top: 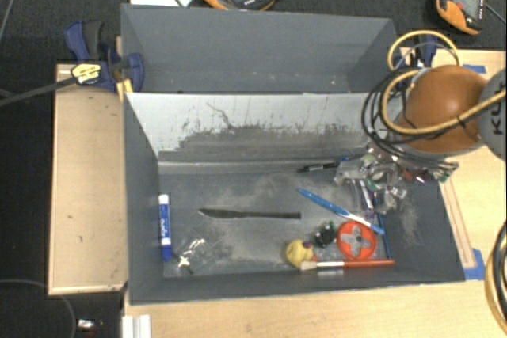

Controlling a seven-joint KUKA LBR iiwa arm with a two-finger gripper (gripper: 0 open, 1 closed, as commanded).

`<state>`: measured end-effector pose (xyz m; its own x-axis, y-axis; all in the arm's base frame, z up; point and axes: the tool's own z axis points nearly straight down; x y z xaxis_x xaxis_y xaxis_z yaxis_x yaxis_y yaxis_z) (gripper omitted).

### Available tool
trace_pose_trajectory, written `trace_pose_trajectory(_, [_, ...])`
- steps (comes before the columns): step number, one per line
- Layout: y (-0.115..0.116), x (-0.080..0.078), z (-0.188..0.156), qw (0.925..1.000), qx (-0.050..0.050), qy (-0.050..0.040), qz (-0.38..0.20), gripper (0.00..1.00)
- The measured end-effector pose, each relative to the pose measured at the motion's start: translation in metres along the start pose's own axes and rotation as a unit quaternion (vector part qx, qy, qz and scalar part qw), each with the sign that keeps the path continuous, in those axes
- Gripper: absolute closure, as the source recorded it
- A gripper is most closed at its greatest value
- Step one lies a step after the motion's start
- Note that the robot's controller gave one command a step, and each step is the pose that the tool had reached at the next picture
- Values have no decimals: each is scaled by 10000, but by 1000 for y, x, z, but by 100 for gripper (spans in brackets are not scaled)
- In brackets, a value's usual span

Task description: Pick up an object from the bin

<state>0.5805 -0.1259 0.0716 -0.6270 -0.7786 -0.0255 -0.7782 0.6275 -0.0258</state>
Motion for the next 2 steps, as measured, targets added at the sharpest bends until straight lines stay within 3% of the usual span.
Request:
trace_pose_trajectory(1, [4,7,1,10000,-3,22,-31,100])
trace_pose_trajectory(2, [4,7,1,10000,-4,23,-23,100])
